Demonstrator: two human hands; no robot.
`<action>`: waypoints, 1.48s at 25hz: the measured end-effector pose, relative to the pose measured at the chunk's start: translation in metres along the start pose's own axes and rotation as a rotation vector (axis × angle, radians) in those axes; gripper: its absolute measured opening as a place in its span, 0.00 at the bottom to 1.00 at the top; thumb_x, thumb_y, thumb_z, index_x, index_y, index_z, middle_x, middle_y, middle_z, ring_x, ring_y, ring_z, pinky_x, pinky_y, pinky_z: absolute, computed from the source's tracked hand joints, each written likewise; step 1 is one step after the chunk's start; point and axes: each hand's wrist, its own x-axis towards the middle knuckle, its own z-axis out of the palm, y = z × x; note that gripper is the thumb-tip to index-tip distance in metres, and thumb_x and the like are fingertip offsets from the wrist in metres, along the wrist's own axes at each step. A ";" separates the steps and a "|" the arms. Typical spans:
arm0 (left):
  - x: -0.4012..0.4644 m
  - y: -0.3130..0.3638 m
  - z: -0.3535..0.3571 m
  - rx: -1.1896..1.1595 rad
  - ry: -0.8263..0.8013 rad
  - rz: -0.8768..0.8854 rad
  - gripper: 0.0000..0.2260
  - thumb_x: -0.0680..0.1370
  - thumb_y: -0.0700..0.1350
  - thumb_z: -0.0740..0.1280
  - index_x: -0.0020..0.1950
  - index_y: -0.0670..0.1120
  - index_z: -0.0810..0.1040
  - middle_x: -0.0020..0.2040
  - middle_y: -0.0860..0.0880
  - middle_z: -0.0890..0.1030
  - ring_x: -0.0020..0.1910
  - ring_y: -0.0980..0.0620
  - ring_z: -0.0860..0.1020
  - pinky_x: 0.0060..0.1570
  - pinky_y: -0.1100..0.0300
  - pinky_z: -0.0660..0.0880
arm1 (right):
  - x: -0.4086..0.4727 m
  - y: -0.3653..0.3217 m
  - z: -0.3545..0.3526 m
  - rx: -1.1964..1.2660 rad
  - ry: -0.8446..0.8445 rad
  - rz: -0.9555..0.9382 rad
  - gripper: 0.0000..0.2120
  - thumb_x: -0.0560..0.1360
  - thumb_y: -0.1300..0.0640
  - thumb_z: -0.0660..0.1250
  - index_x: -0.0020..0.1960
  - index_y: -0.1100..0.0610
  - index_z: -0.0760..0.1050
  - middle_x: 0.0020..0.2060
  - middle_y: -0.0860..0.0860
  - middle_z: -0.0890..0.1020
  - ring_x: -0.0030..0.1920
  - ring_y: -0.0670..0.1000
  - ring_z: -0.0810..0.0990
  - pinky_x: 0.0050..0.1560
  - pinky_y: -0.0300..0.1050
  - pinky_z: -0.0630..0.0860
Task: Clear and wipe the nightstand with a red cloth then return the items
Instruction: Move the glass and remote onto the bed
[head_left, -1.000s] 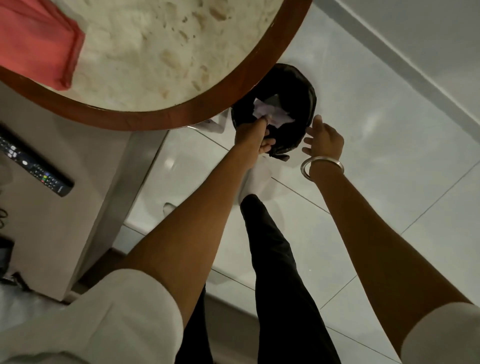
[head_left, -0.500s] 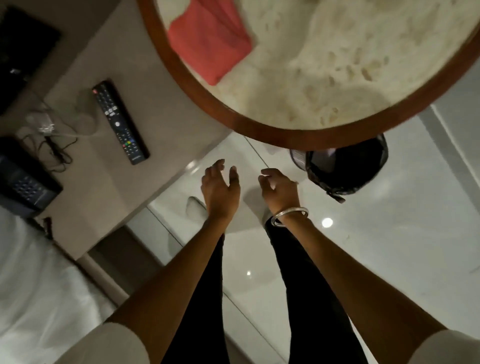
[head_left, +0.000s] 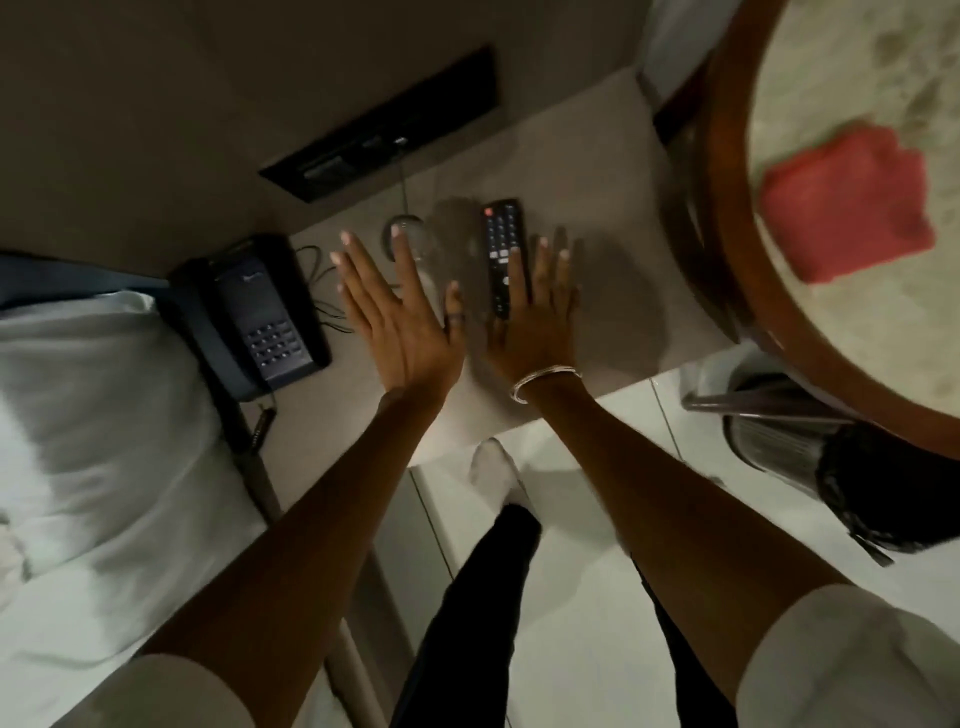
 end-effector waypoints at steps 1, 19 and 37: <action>0.017 -0.008 0.005 0.009 -0.025 -0.019 0.35 0.84 0.60 0.62 0.85 0.45 0.55 0.84 0.31 0.52 0.83 0.30 0.49 0.82 0.37 0.48 | 0.007 -0.008 0.015 -0.050 -0.024 0.015 0.39 0.79 0.39 0.62 0.83 0.55 0.52 0.82 0.63 0.54 0.80 0.69 0.57 0.76 0.69 0.60; -0.161 -0.172 -0.196 -0.538 0.557 -0.801 0.33 0.82 0.46 0.71 0.84 0.43 0.60 0.70 0.41 0.70 0.64 0.57 0.70 0.66 0.74 0.68 | -0.136 -0.197 0.013 0.251 -0.163 -0.811 0.34 0.71 0.57 0.74 0.74 0.64 0.71 0.69 0.62 0.77 0.62 0.59 0.77 0.63 0.55 0.75; -0.406 -0.390 -0.250 -0.442 0.995 -1.656 0.40 0.79 0.54 0.74 0.84 0.45 0.57 0.83 0.48 0.64 0.82 0.51 0.63 0.77 0.70 0.59 | -0.409 -0.416 0.202 -0.066 -0.729 -1.438 0.33 0.72 0.53 0.71 0.73 0.64 0.68 0.69 0.59 0.77 0.55 0.61 0.75 0.56 0.60 0.78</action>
